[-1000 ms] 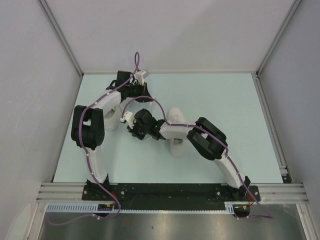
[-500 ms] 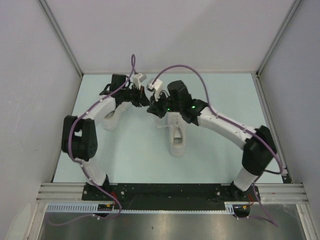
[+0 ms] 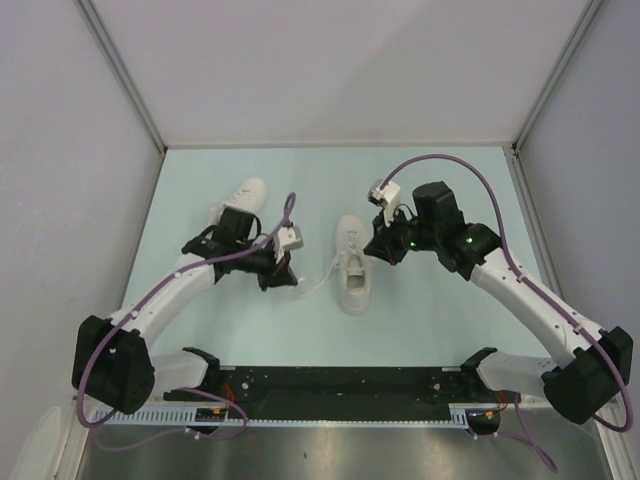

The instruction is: Tie the shoes

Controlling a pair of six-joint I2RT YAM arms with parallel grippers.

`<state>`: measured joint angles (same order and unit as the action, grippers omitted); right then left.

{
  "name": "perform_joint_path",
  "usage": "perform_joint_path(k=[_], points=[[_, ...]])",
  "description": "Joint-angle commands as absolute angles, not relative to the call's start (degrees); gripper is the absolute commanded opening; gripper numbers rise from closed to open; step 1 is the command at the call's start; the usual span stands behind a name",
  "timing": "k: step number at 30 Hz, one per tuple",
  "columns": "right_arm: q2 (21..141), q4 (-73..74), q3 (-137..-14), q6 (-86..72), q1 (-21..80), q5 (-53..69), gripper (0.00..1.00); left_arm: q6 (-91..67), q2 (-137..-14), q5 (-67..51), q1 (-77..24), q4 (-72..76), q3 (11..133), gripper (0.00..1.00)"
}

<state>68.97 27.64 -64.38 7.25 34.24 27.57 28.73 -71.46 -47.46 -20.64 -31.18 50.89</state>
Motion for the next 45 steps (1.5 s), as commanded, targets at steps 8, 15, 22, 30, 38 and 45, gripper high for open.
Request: perform_joint_path(k=[8,15,22,30,38,45], points=[[67.8,28.5,-61.1,4.4,27.1,32.1,0.00,47.6,-69.3,-36.7,-26.7,-36.8,43.1,0.16],[71.1,27.8,-63.1,6.4,26.0,34.2,0.00,36.1,-75.9,-47.6,-21.4,-30.3,57.5,0.46],[75.0,24.5,-63.5,9.8,24.3,36.5,0.00,19.6,-95.2,-45.9,-21.6,-21.2,75.9,0.42],[79.0,24.5,-65.5,13.6,23.7,39.1,0.00,11.0,-106.3,-49.7,-21.9,-18.9,82.4,0.43],[81.1,26.5,-66.1,15.4,23.7,40.0,0.00,10.4,-108.5,-53.2,-23.6,-19.1,81.0,0.46],[81.7,27.2,-66.5,16.0,23.9,40.5,0.00,10.6,-110.2,-54.3,-25.0,-18.9,80.7,0.47]])
